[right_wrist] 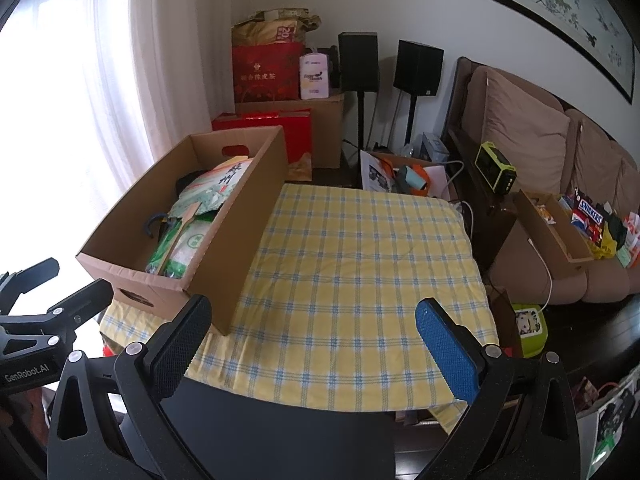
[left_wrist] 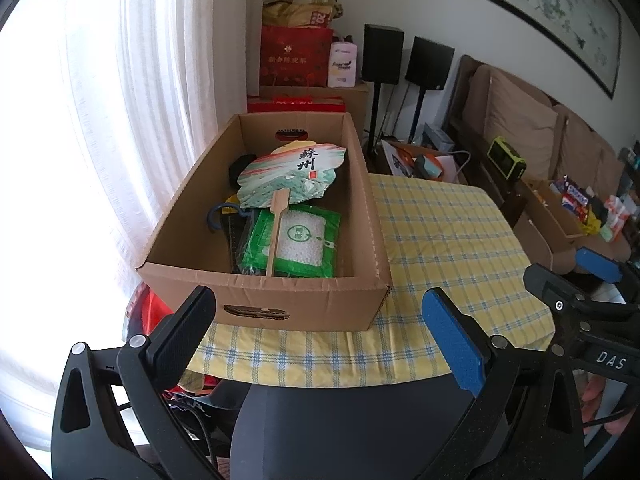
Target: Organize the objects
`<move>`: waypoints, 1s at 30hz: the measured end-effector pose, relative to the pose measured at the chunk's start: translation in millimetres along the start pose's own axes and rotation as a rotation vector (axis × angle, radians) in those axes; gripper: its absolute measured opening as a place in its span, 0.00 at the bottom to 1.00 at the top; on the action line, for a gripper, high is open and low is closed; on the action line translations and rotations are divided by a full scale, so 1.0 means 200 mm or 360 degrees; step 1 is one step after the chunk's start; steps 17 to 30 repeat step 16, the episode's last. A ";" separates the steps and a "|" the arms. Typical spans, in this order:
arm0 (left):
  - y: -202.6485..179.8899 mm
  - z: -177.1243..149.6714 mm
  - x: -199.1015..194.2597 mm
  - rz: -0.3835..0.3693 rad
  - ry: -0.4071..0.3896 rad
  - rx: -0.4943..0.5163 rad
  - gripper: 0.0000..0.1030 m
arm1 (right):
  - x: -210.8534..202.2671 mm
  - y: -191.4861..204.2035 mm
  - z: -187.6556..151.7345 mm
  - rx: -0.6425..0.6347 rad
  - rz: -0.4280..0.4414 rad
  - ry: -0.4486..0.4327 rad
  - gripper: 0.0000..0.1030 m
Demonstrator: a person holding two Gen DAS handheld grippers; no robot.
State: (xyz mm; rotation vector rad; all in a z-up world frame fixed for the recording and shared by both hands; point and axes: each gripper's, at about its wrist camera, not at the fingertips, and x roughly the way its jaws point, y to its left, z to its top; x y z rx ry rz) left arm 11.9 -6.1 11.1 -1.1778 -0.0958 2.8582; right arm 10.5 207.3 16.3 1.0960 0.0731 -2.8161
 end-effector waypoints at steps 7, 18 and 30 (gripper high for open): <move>0.00 0.00 -0.01 0.0003 -0.0011 -0.0005 1.00 | 0.00 0.00 0.00 -0.0001 0.0000 -0.0001 1.00; -0.01 0.00 -0.03 0.0023 -0.0027 0.0010 1.00 | 0.00 0.00 0.00 -0.0002 -0.0001 -0.0002 1.00; -0.01 0.00 -0.03 0.0023 -0.0027 0.0010 1.00 | 0.00 0.00 0.00 -0.0002 -0.0001 -0.0002 1.00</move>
